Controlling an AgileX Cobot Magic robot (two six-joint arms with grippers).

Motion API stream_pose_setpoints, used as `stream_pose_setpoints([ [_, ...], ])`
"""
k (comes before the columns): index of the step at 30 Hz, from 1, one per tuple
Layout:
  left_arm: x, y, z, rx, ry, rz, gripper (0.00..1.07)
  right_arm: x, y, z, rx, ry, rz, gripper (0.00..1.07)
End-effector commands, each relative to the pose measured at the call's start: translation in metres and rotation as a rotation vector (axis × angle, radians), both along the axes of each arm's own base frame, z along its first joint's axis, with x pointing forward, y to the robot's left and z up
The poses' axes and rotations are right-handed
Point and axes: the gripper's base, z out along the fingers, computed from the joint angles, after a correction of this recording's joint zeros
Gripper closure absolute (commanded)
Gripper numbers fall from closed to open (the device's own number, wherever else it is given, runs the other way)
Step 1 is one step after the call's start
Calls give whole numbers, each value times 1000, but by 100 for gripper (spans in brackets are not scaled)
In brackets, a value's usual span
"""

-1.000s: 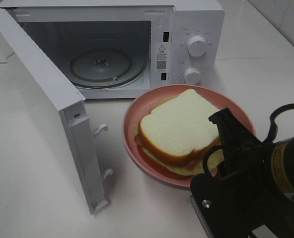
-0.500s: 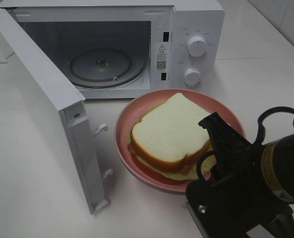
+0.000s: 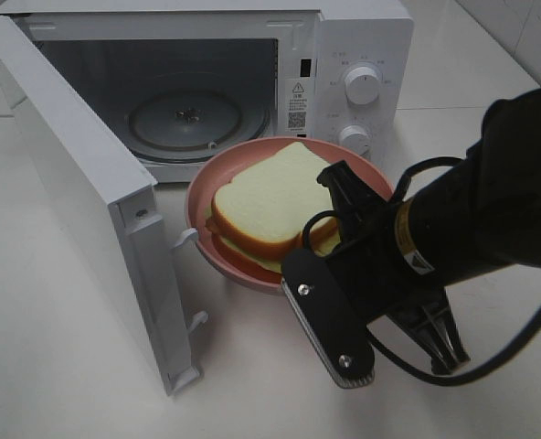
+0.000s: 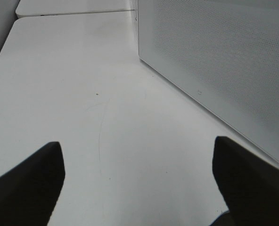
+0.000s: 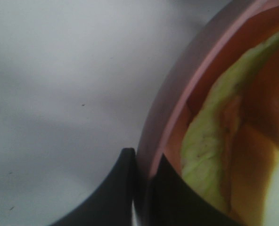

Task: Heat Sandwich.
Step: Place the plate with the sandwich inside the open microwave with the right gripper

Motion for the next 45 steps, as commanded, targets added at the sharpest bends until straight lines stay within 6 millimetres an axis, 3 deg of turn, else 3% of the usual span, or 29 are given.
stream_pose_setpoints([
  [1,-3,0,0,-5,-31,-1,28,14,9,4,23,-29,49,107],
  [11,-3,0,0,-5,-31,-1,28,58,36,-7,-7,-3,84,107],
  [16,-3,0,0,-5,-31,-1,28,91,53,-8,21,-30,54,107],
  [25,-3,0,0,-5,-31,-1,28,122,83,-11,48,-53,87,107],
  [45,-3,0,0,-6,-31,0,28,201,117,-21,68,-88,13,107],
])
